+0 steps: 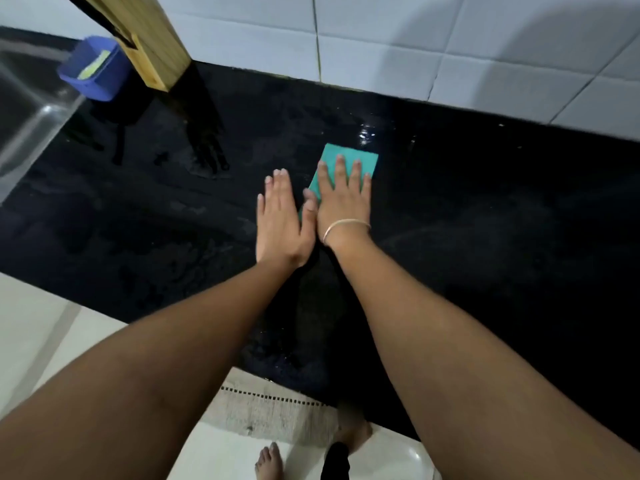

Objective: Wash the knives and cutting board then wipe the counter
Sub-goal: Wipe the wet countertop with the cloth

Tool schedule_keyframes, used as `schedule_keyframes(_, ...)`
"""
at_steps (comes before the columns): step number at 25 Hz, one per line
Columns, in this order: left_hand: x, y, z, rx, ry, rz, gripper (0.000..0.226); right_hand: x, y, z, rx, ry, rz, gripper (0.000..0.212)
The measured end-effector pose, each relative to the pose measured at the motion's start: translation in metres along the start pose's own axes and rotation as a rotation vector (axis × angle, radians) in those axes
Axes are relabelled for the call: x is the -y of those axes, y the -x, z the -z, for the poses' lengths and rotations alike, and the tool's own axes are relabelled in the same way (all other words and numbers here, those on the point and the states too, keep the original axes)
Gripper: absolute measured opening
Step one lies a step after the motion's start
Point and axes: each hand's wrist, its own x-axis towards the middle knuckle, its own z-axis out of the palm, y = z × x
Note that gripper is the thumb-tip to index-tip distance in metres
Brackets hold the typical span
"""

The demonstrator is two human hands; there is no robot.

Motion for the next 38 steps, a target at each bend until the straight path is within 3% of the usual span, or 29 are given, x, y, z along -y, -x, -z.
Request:
schedule_keyframes(3,-0.006,-0.003,0.0,0.108,-0.21,-0.004,0.077,-0.046,0.05,-0.003,-0.05,-0.011,-0.04,0.069)
schedule_keyframes(8,-0.008,-0.012,0.004,0.205,-0.389,-0.083,0.08,-0.163,0.051,0.025,-0.041,-0.065,-0.459,0.072)
schedule_keyframes(12,-0.002,-0.014,-0.002,0.176,-0.401,-0.083,0.081,-0.147,-0.034,0.037,-0.032,-0.103,-0.599,0.075)
schedule_keyframes(14,0.001,-0.015,-0.008,0.133,-0.403,-0.081,0.078,-0.11,-0.085,0.036,-0.048,-0.105,-0.499,0.075)
schedule_keyframes(16,0.001,-0.029,-0.01,0.122,-0.358,-0.049,0.076,-0.063,-0.108,0.029,-0.025,-0.071,-0.276,0.071)
schedule_keyframes(18,0.0,-0.037,-0.006,0.114,-0.35,-0.012,0.076,-0.018,-0.095,0.018,0.002,-0.005,0.014,0.068)
schedule_keyframes(20,-0.004,-0.037,-0.002,0.124,-0.329,-0.015,0.077,-0.012,-0.068,0.014,0.007,0.009,0.145,0.067)
schedule_keyframes(23,-0.007,-0.036,0.001,0.145,-0.322,-0.009,0.076,-0.055,-0.029,0.015,-0.032,0.019,0.097,0.069)
schedule_keyframes(26,-0.008,-0.035,0.002,0.143,-0.323,0.004,0.075,-0.095,-0.02,0.019,-0.057,-0.004,-0.099,0.072)
schedule_keyframes(32,-0.004,-0.037,0.001,0.136,-0.332,-0.033,0.075,-0.094,-0.092,0.03,-0.035,0.016,-0.368,0.075)
schedule_keyframes(35,-0.005,-0.037,0.0,0.128,-0.355,-0.05,0.076,-0.044,-0.132,0.031,0.003,0.031,-0.214,0.076)
schedule_keyframes(38,-0.004,-0.039,-0.001,0.145,-0.368,-0.033,0.082,0.028,-0.152,0.022,0.044,0.104,0.195,0.071)
